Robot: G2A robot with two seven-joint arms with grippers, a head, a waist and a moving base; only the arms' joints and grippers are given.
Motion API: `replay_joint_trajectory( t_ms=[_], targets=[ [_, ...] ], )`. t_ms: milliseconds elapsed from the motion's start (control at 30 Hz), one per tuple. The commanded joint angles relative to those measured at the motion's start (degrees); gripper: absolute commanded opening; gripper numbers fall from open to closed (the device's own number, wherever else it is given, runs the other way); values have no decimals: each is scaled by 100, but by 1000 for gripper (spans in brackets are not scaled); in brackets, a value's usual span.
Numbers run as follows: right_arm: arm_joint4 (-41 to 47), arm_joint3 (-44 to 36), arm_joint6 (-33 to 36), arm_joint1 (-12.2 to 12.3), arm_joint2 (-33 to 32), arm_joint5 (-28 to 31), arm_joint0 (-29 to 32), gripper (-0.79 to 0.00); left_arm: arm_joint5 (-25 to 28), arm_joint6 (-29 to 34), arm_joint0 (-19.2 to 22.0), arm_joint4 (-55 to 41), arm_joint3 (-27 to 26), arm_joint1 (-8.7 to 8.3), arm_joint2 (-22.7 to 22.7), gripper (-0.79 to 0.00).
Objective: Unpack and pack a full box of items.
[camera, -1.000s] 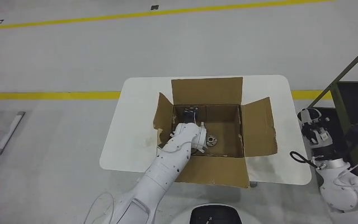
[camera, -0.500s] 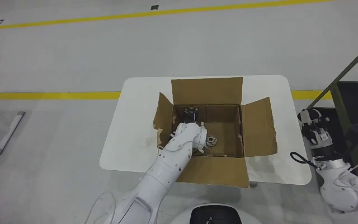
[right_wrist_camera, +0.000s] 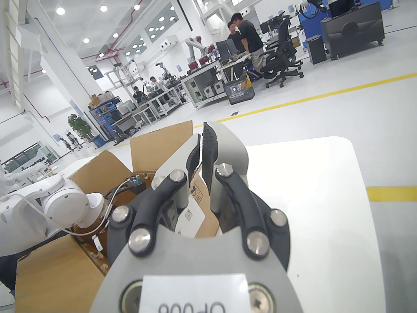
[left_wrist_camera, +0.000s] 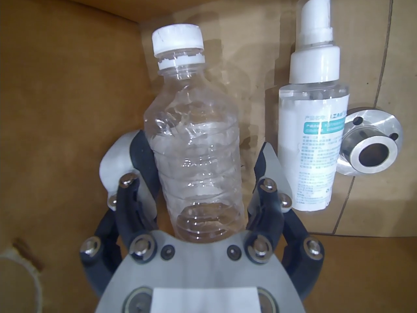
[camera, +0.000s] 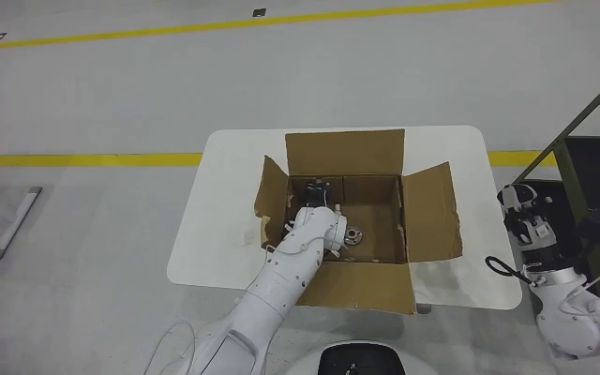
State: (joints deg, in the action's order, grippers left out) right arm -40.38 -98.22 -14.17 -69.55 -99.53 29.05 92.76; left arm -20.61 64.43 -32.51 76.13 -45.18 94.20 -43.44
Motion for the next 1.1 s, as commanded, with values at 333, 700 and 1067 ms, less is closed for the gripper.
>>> replay_joint_trajectory(
  t_ms=[333, 700, 1067],
  targets=[
    [2, 6, 2, -13, -25, 29, 25, -708, 68, 19, -54, 138, 25, 75, -67, -449],
    [713, 46, 259, -36, 16, 135, 7, -597, 220, -58, -118, 276, -185, 102, -190, -785],
    [2904, 482, 2130, 1, 289, 397, -275, -533, 416, 313, -440, 611, -1457, -35, -564, -785]
  ],
)
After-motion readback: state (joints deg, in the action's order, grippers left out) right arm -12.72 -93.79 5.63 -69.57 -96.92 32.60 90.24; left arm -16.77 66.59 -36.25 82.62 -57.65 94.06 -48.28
